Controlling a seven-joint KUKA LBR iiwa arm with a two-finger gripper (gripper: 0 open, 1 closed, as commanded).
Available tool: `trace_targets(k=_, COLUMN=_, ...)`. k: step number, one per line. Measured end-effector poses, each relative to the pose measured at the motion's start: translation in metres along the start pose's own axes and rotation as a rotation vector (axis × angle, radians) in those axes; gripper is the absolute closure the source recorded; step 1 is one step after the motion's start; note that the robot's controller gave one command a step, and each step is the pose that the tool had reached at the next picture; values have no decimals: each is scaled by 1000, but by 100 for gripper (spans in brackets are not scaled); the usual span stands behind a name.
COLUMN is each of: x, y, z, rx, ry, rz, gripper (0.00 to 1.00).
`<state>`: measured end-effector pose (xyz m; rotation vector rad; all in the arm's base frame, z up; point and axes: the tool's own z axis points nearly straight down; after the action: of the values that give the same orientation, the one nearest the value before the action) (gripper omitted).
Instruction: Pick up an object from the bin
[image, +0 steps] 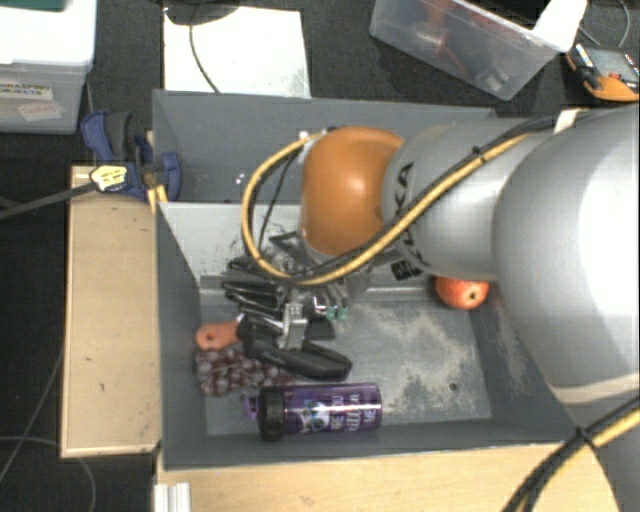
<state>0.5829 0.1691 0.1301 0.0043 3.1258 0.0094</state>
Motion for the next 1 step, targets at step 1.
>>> trace_targets(k=1, x=2, y=-1, z=14, rx=-1, ry=3, rz=269, gripper=0)
